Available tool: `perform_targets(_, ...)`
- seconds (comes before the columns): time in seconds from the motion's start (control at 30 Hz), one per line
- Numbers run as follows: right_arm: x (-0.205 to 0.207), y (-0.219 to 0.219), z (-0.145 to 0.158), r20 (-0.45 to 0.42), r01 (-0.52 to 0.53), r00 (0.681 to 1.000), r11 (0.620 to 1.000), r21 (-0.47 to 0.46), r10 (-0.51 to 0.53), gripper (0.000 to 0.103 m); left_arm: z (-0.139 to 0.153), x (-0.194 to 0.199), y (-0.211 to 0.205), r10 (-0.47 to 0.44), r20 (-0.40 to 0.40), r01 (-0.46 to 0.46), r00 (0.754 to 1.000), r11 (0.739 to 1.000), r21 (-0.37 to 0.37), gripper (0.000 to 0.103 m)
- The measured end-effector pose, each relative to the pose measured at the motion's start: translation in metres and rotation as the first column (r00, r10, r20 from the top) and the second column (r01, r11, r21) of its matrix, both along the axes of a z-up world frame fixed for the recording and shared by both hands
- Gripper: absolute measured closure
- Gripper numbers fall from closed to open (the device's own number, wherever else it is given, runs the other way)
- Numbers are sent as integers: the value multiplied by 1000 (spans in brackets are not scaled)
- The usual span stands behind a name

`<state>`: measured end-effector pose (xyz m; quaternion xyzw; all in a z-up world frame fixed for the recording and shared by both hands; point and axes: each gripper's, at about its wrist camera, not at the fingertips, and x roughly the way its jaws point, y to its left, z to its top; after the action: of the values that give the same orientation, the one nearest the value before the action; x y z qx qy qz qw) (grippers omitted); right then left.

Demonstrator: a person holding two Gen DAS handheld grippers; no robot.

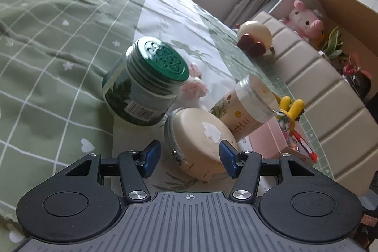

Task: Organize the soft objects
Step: 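Grasp the beige round zippered case by its rim with the left gripper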

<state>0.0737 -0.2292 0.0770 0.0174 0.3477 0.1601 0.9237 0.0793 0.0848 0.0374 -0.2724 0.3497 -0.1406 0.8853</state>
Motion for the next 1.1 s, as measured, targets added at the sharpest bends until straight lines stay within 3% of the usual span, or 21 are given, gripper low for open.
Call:
perform_targets(0.17, 13, 29, -1, 6, -22, 1000, 999, -40, 22, 63, -7, 2, 7, 10, -8, -10, 1000, 999, -50, 43)
perform_targets(0.23, 20, 36, 0, 6, -14, 1000, 999, -34, 15, 67, -10, 4, 12, 14, -11, -15, 1000, 995, -94, 43)
perform_targets(0.37, 34, 51, 0, 35, -19, 999, 1000, -17, 20, 68, -16, 10, 13, 15, -17, -18, 1000, 987, -162, 43)
perform_targets(0.57, 41, 71, -19, 14, -48, 999, 996, -74, 49, 71, -29, 25, 2, 16, -54, -26, 998, 984, -176, 43)
perform_targets(0.77, 37, 67, -29, -14, -68, 998, 996, -63, 68, 72, -32, 39, -12, 0, -42, -8, 999, 981, -194, 43)
perform_targets(0.93, 32, 65, -34, -30, -77, 997, 995, -68, 75, 72, -24, 37, -22, 23, -1, -23, 1000, 992, -121, 47)
perform_targets(1.1, 22, 55, -19, -19, -65, 998, 996, -63, 63, 71, -9, 24, -24, 5, 46, -4, 999, 999, -35, 51)
